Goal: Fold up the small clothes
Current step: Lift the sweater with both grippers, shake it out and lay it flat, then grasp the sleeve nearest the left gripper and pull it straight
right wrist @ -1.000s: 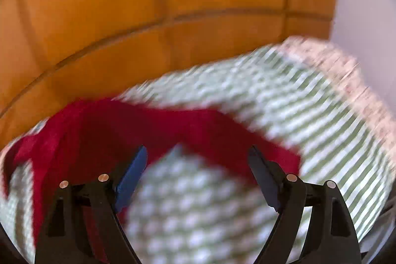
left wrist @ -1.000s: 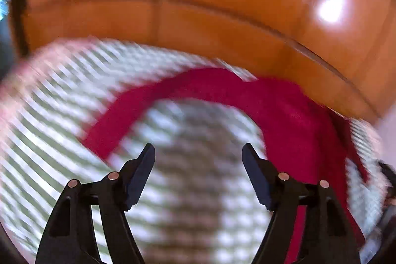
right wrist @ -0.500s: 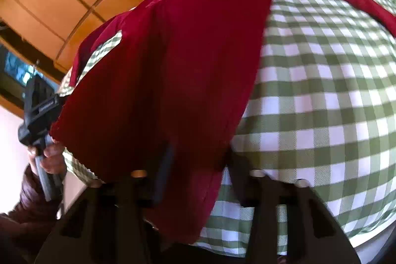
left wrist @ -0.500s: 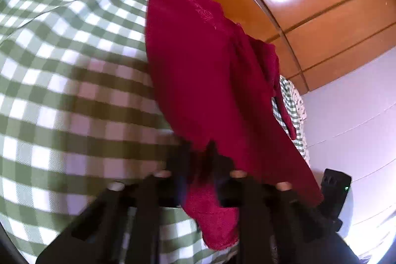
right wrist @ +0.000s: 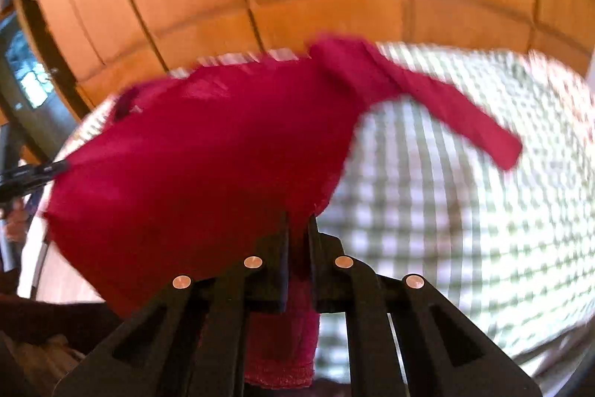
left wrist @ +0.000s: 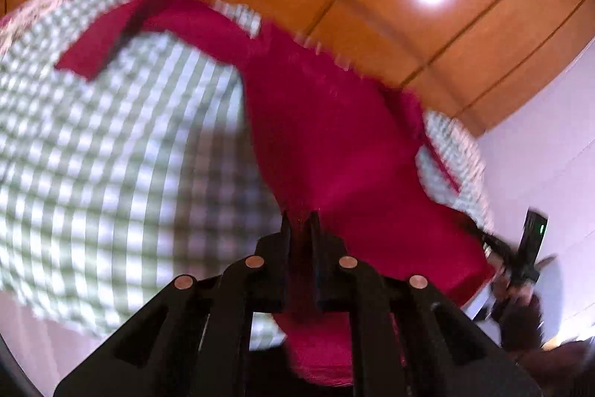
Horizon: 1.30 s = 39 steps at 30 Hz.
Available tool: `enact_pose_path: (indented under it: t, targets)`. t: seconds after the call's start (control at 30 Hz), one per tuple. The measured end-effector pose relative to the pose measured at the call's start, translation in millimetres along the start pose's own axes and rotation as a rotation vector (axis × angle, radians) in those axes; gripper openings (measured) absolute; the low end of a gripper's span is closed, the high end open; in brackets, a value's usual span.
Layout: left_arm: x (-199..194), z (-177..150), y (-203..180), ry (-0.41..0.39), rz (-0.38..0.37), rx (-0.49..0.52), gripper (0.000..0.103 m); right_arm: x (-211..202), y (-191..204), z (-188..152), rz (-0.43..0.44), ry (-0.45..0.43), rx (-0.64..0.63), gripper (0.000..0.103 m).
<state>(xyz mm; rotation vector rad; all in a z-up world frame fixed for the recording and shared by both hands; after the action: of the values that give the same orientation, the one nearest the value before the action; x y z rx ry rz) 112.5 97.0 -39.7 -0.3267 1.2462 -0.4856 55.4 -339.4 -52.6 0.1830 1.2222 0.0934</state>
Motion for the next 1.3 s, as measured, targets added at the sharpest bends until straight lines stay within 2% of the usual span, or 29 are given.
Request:
enact_pose_path:
  t: [0.07,0.1,0.13,0.17,0.27,0.3,0.33,0.37,0.4,0.43,0.47,0.57,0.63,0.67,0.7,0.73,0.83,0.93,0.97,1.0,1.07,1.13,1.3]
  targets:
    - [25,-22,14,0.063,0.052,-0.038,0.013,26,-11,-19,-0.024,0.062,0.037,0.007]
    - [33,-26,20,0.063,0.087,-0.053,0.018,33,-14,-25,-0.021,0.081,0.051,0.007]
    - [38,-31,31,0.056,0.106,-0.095,0.038,42,-18,-32,-0.014,0.11,0.063,0.007]
    - [39,-33,37,0.044,0.093,-0.127,0.051,46,-16,-39,-0.014,0.119,0.064,0.007]
    - [41,-42,42,0.037,0.043,-0.157,0.051,49,-8,-47,0.011,0.132,0.054,0.01]
    - [44,-42,39,0.035,0.032,-0.153,0.053,46,-10,-45,0.004,0.135,0.052,0.023]
    - [46,-43,36,0.037,0.015,-0.145,0.055,39,-14,-43,-0.019,0.128,0.056,0.043]
    - [50,-44,34,0.039,0.017,-0.138,0.056,32,-18,-37,-0.049,0.1,0.058,0.05]
    - [53,-45,33,0.042,0.048,-0.126,0.051,25,-15,-33,-0.055,0.08,0.055,0.052]
    - [61,-45,33,0.053,0.124,-0.107,0.039,20,-12,-26,-0.056,0.057,0.051,0.052]
    - [67,-45,33,0.073,0.159,-0.098,0.019,16,-6,-19,-0.051,0.035,0.04,0.052]
    - [63,-45,35,0.045,0.161,-0.118,0.019,23,19,5,-0.023,-0.003,-0.007,0.052]
    - [43,-37,42,-0.029,0.181,-0.126,0.02,37,42,22,0.014,-0.018,-0.032,0.052]
    - [29,-30,50,-0.082,0.193,-0.155,0.033,44,54,30,0.024,-0.023,-0.044,0.052]
    - [20,-24,57,-0.114,0.208,-0.179,0.051,54,70,40,0.038,-0.03,-0.062,0.052]
    - [7,-16,70,-0.163,0.238,-0.214,0.055,61,81,46,0.052,-0.033,-0.072,0.052]
    - [-22,9,109,-0.235,0.347,-0.296,0.055,85,119,59,0.102,-0.028,-0.096,0.052]
    - [-44,32,151,-0.294,0.429,-0.389,0.058,109,143,55,0.097,-0.009,-0.13,0.052]
    - [-48,40,158,-0.302,0.452,-0.401,0.063,116,146,52,0.086,-0.002,-0.135,0.053]
    - [-49,49,164,-0.307,0.478,-0.406,0.075,119,146,50,0.077,-0.016,-0.141,0.06]
    - [-48,69,172,-0.322,0.545,-0.409,0.085,120,150,46,0.065,-0.061,-0.163,0.065]
    - [-40,92,173,-0.313,0.602,-0.385,0.086,122,151,44,0.058,-0.08,-0.165,0.071]
    - [-6,152,193,-0.251,0.803,-0.369,0.086,127,157,48,0.072,-0.088,-0.163,0.083]
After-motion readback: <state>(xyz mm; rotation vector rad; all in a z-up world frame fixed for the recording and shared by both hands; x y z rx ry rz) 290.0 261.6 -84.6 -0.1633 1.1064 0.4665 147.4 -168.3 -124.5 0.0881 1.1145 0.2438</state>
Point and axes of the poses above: each gripper's, at about its wrist camera, not at the fingertips, and x roughly the way its jaws point, y to its left, z to its top, the point moved 6 cm from there along x, roughly the way its jaws point, and after that the axes turned 11 degrees about y, right-handed, at the moved point
